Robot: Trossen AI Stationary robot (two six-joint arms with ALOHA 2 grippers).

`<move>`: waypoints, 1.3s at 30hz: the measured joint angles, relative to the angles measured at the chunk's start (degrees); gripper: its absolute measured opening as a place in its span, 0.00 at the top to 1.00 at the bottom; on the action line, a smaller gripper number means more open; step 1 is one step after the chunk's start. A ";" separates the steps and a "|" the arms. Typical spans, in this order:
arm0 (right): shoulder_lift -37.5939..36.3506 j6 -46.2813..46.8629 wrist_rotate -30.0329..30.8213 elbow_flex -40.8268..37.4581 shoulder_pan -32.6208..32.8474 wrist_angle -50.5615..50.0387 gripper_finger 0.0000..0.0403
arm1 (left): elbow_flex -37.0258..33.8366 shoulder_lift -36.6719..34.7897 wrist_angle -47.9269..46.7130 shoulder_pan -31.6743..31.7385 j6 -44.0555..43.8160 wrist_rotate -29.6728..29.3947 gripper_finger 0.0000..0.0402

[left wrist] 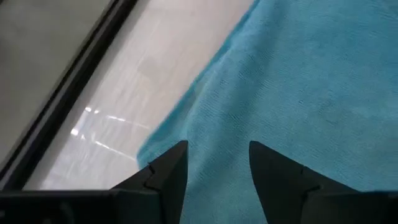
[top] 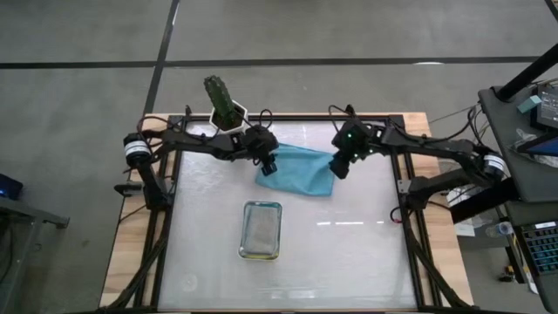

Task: Fold microfiber towels
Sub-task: Fold the blue microfiber towel

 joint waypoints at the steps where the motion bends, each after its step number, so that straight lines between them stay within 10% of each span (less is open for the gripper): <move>1: -0.26 2.46 -2.61 -0.50 0.22 0.42 0.61 | -0.02 0.34 0.70 0.09 0.06 -0.02 0.61; 14: 5.73 22.63 -4.18 -10.46 3.63 16.72 0.67 | -0.33 2.48 4.52 1.44 2.73 -0.26 0.61; 39: 18.29 16.97 1.43 -5.59 3.34 24.23 0.70 | -0.24 5.90 5.13 2.38 2.29 -1.18 0.61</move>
